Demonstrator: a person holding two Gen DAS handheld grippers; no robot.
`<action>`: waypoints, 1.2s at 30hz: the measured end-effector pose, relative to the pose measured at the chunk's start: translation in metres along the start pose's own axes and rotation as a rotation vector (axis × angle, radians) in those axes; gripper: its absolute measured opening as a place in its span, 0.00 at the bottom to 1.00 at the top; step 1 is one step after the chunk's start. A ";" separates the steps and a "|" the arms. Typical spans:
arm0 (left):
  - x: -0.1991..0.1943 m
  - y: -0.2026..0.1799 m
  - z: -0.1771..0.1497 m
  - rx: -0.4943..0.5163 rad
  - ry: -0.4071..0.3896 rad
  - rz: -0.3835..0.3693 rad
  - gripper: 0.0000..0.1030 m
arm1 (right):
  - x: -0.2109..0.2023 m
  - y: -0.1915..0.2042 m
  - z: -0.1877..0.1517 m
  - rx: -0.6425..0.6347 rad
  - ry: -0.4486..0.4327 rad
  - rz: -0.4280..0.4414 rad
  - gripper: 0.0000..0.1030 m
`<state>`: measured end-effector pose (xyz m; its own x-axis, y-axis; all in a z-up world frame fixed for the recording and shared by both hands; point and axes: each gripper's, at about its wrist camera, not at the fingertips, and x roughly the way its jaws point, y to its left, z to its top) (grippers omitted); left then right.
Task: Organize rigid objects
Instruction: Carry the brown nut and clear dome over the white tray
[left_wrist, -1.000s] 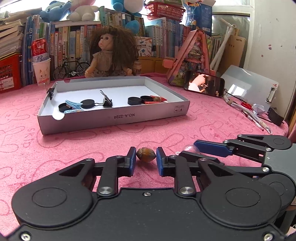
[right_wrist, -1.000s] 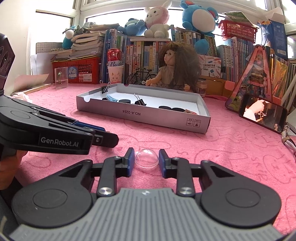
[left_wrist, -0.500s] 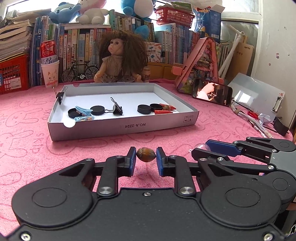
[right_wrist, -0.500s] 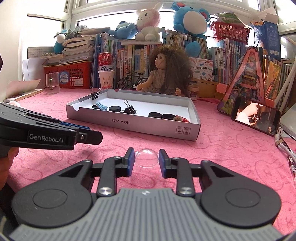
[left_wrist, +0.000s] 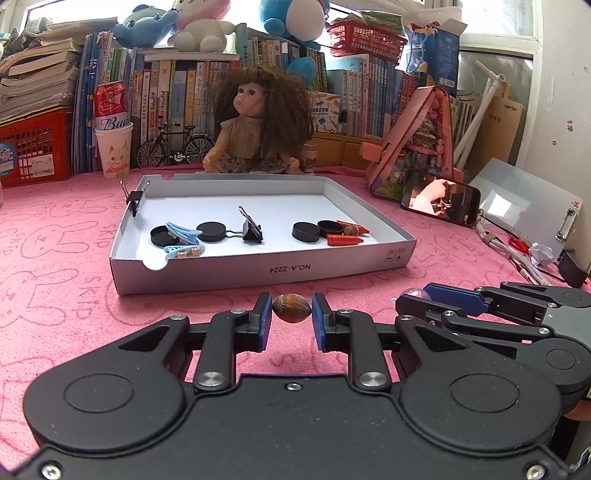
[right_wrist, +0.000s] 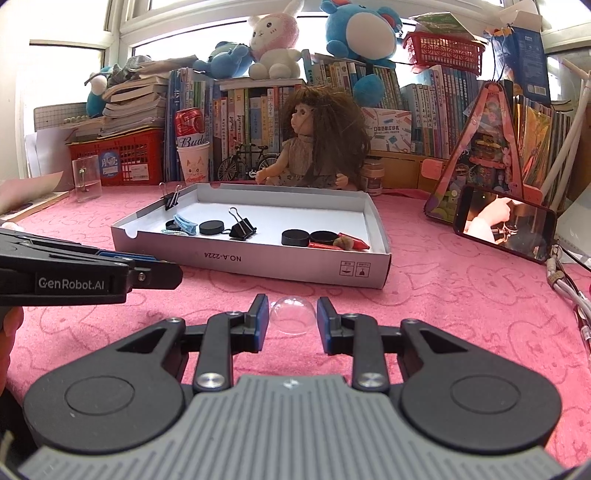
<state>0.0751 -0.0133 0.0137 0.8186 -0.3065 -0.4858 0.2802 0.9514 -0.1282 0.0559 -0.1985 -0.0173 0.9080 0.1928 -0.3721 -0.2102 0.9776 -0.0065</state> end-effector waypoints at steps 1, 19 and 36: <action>0.001 0.001 0.001 -0.002 -0.002 0.005 0.21 | 0.002 -0.001 0.002 0.006 0.003 -0.001 0.34; 0.026 0.023 0.036 -0.064 -0.026 0.081 0.21 | 0.031 -0.003 0.031 0.072 -0.004 0.013 0.33; 0.052 0.036 0.049 -0.089 -0.019 0.128 0.21 | 0.057 -0.002 0.048 0.101 -0.009 0.021 0.33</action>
<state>0.1527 0.0038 0.0263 0.8541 -0.1822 -0.4871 0.1279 0.9814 -0.1429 0.1254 -0.1852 0.0057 0.9071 0.2138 -0.3625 -0.1923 0.9767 0.0950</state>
